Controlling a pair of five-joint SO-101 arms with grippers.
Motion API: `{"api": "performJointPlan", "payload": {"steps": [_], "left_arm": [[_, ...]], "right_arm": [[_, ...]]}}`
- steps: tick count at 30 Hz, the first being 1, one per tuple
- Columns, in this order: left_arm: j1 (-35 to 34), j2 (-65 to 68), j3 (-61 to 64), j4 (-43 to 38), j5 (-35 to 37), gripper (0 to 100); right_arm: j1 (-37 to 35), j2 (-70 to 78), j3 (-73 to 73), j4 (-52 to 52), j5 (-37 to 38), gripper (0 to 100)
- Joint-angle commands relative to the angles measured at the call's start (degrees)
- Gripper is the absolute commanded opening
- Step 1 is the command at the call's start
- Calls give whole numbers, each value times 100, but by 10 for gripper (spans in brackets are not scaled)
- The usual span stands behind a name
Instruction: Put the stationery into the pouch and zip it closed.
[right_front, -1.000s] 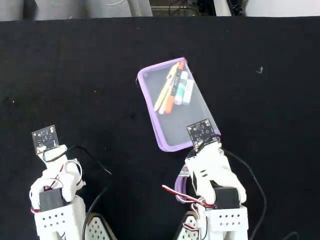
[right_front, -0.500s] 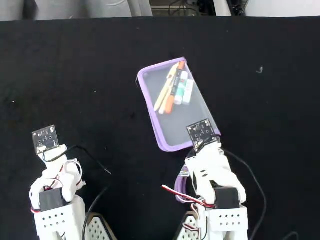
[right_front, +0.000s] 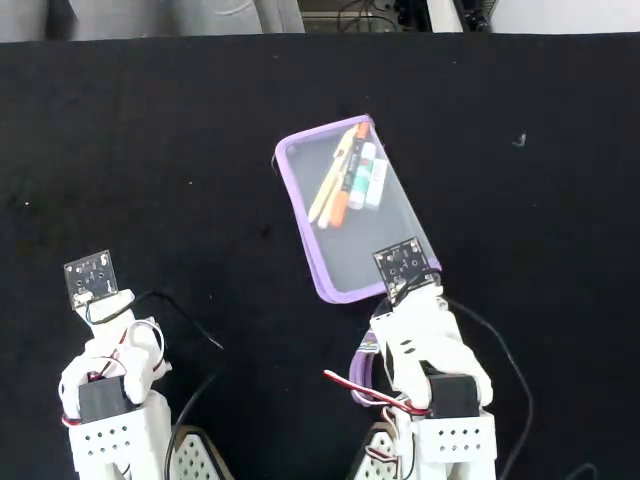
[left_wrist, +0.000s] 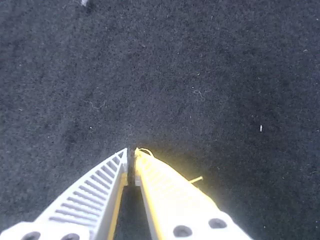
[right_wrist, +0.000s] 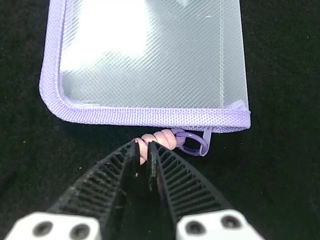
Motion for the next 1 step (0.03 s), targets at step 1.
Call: {"api": "performJointPlan", "payload": {"steps": [1], "left_arm": [[-31,-18,145,18,53,30]], "right_arm": [[-26,-470,-13,26,0,33]]}}
